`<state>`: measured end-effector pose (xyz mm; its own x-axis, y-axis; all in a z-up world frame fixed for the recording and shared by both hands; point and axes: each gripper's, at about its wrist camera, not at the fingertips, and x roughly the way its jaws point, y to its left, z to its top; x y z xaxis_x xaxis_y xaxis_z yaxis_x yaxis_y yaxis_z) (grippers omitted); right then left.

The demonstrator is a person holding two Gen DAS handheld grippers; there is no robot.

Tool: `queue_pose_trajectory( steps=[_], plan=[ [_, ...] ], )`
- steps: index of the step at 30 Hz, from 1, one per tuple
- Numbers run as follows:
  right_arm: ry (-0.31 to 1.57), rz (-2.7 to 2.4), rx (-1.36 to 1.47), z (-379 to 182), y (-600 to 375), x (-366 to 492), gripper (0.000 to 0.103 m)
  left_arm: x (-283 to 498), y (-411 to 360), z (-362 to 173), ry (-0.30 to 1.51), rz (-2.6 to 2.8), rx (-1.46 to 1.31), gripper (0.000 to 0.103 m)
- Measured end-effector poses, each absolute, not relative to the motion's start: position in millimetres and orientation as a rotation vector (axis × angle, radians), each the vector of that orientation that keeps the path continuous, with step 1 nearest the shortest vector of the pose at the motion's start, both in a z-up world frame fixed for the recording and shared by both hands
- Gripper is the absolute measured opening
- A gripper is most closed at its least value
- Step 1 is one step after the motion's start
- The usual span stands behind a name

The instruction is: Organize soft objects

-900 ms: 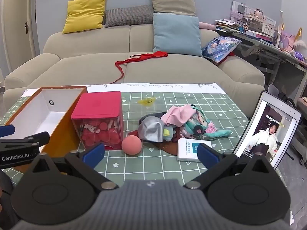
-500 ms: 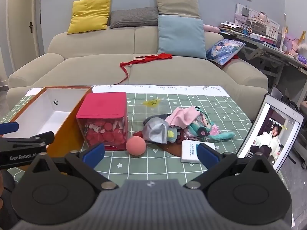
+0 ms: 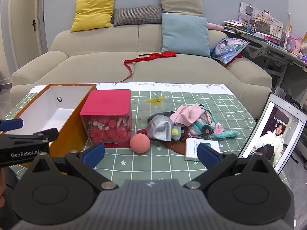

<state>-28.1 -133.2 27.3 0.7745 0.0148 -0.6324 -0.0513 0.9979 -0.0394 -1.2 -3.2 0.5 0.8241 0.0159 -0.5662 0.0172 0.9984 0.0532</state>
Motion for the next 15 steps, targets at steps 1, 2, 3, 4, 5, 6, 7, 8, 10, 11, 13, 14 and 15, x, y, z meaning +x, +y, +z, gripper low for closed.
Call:
queue_pose_trajectory(
  steps=[1, 2, 3, 4, 5, 6, 7, 8, 10, 11, 13, 14, 15],
  plan=[
    [0.685, 0.037, -0.055, 26.3, -133.8, -27.8, 0.1, -1.0, -3.0, 0.6, 0.602, 0.0, 0.056, 0.103],
    [0.684, 0.037, -0.055, 26.5, -133.8, -27.8, 0.1, -0.8, -2.9, 0.5, 0.603, 0.001, 0.054, 0.103],
    [0.684, 0.037, -0.056, 26.5, -133.7, -27.7, 0.1, -0.7, -2.9, 0.3, 0.604, 0.001, 0.054, 0.103],
    [0.682, 0.037, -0.056, 26.7, -133.9, -27.9, 0.1, -0.6, -3.0, 0.3, 0.604, 0.002, 0.055, 0.103],
    [0.683, 0.037, -0.055, 26.8, -134.0, -27.9, 0.1, -0.5, -2.9, 0.6, 0.604, 0.003, 0.055, 0.103],
    [0.683, 0.036, -0.056, 26.6, -134.0, -27.9, 0.1, -0.4, -3.1, 0.6, 0.604, 0.002, 0.056, 0.103],
    [0.683, 0.036, -0.056, 26.5, -134.2, -28.1, 0.1, -0.6, -2.8, 0.9, 0.604, 0.001, 0.057, 0.103],
    [0.684, 0.036, -0.056, 26.4, -134.2, -28.1, 0.1, -0.6, -2.8, 0.9, 0.604, 0.001, 0.057, 0.103],
    [0.684, 0.035, -0.056, 26.1, -133.7, -28.0, 0.1, -0.6, -2.7, 1.0, 0.603, 0.003, 0.057, 0.103],
    [0.684, 0.035, -0.056, 25.9, -133.8, -28.1, 0.1, -0.6, -2.4, 1.1, 0.601, 0.002, 0.056, 0.103],
    [0.693, 0.039, -0.055, 24.3, -133.9, -27.3, 0.1, -0.1, -1.7, 1.1, 0.601, 0.004, 0.052, 0.103],
    [0.694, 0.039, -0.055, 23.6, -133.8, -27.3, 0.1, 0.0, -1.2, 0.7, 0.603, 0.005, 0.049, 0.103],
    [0.696, 0.039, -0.057, 23.1, -133.4, -27.0, 0.1, 0.5, -1.0, 0.3, 0.607, 0.006, 0.049, 0.103]
  ],
)
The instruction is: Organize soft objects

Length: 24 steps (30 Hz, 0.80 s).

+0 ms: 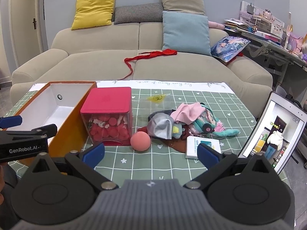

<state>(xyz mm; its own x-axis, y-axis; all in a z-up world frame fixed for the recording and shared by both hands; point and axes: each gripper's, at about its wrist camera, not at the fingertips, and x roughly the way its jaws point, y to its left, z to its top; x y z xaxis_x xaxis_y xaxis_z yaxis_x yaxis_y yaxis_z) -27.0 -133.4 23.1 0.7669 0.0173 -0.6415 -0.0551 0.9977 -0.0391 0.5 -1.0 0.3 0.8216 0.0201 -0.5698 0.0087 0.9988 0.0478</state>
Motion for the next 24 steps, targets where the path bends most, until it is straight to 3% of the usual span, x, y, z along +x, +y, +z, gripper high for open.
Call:
queue_pose_trajectory(
  steps=[24],
  plan=[
    [0.712, 0.042, -0.073, 21.8, -130.7, -25.2, 0.1, 1.5, -0.7, -1.7, 0.627, -0.005, 0.048, 0.103]
  ],
)
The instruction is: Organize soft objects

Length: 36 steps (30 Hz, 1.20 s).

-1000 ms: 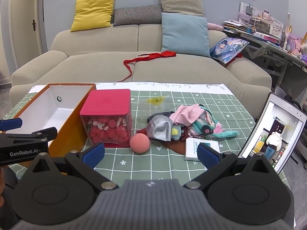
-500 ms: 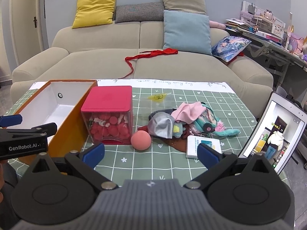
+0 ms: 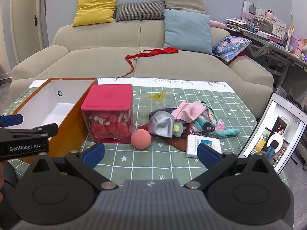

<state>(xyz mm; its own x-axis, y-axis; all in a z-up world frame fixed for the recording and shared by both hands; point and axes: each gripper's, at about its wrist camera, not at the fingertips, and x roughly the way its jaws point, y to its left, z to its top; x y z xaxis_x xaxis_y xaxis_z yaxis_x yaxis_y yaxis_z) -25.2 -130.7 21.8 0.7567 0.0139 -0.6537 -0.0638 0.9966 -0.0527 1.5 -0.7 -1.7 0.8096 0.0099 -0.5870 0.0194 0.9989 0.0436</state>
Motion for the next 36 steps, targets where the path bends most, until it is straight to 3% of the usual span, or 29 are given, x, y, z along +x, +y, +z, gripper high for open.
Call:
queue_pose_trajectory(
  steps=[36],
  plan=[
    [0.727, 0.039, -0.073, 20.6, -130.2, -22.4, 0.1, 1.2, 0.1, -0.4, 0.615, 0.004, 0.069, 0.103]
  ],
)
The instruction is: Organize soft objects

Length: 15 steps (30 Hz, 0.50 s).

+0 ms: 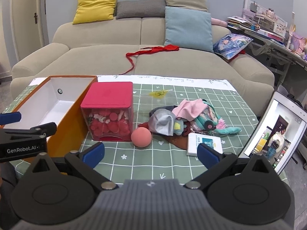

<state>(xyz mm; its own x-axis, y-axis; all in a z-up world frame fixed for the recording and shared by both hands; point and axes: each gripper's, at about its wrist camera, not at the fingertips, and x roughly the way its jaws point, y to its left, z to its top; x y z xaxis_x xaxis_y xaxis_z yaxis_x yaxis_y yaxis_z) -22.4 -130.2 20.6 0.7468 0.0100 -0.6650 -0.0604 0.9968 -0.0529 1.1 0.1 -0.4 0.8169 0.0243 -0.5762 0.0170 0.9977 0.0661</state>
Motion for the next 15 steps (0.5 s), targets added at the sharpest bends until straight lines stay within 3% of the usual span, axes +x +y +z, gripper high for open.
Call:
queue_pose_trajectory(
  steps=[15],
  plan=[
    [0.712, 0.065, -0.087, 20, -110, 20, 0.1, 30, 18, 10, 0.602, 0.085, 0.01, 0.103]
  ],
)
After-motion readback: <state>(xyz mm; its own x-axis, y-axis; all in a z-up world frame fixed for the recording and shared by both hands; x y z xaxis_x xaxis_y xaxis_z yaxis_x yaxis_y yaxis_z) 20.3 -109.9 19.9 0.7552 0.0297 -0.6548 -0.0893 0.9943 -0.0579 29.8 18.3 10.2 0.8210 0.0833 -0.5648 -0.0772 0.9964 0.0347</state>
